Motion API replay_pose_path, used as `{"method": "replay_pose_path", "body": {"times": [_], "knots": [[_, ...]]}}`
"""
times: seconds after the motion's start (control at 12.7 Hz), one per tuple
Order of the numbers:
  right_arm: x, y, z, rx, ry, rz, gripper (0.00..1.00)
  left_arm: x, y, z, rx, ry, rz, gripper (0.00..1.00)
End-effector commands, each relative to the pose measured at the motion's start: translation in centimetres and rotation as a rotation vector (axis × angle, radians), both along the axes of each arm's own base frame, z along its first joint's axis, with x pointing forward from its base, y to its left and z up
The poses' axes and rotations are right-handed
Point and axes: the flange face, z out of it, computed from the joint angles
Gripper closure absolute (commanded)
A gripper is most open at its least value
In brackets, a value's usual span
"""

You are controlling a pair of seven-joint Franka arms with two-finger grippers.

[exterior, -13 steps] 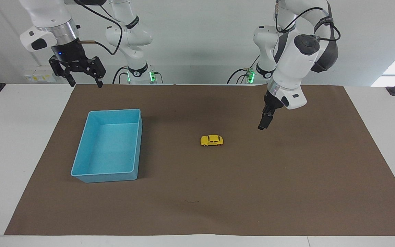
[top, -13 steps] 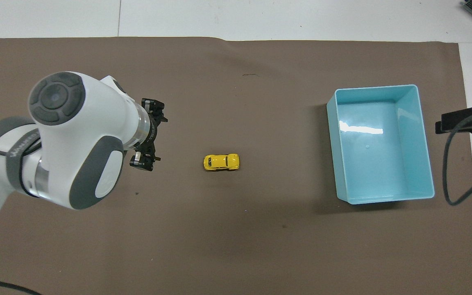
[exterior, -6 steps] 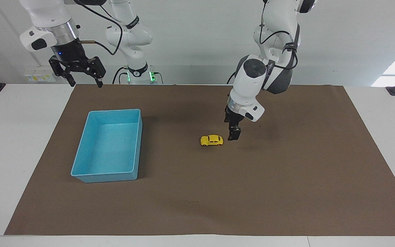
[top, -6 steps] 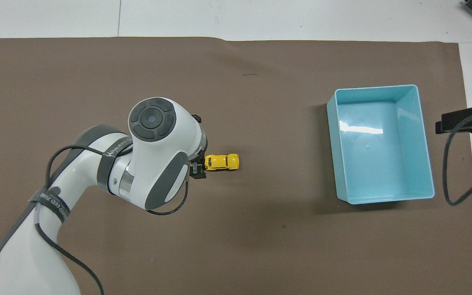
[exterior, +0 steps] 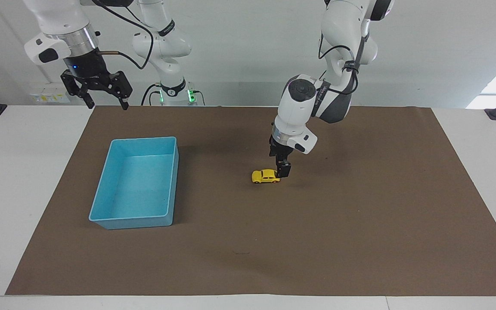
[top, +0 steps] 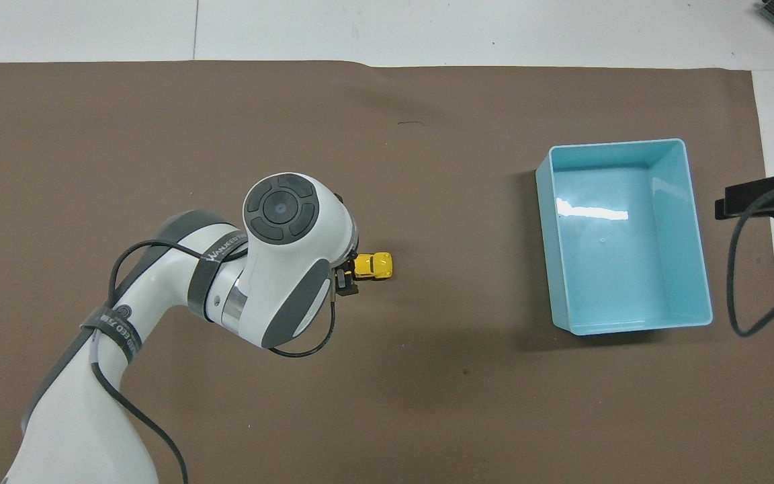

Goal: Wind up and store yellow beetle car

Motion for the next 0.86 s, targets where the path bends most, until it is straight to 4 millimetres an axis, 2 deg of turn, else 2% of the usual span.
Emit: {"method": "replay_pose_path", "body": {"times": [0.0, 0.08, 0.16, 0.39, 0.55, 0.63, 0.79], "knots": [[-0.6, -0.4, 0.4, 0.008, 0.005, 0.017, 0.0, 0.0, -2.4, -2.2, 0.051, -0.002, 0.014, 0.0], [-0.6, -0.4, 0.4, 0.008, 0.005, 0.017, 0.0, -1.1, -4.8, -4.2, 0.089, -0.002, 0.008, 0.0], [-0.6, -0.5, 0.4, 0.008, 0.003, 0.016, 0.0, -1.0, -5.6, -5.6, 0.11, -0.012, 0.015, 0.0], [-0.6, -0.5, 0.4, 0.008, 0.005, 0.016, 0.0, -1.2, -5.3, -6.2, 0.122, -0.002, 0.017, 0.0], [-0.6, -0.5, 0.4, 0.008, 0.005, 0.016, 0.0, -1.4, -4.6, -7.5, 0.133, 0.009, 0.02, 0.0], [-0.6, -0.4, 0.4, 0.008, 0.003, 0.017, 0.0, -1.4, -4.5, -7.7, 0.138, 0.015, 0.021, 0.04], [-0.6, -0.4, 0.4, 0.008, 0.003, 0.017, 0.0, -1.3, -4.2, -7.8, 0.14, 0.017, 0.026, 0.19]]}}
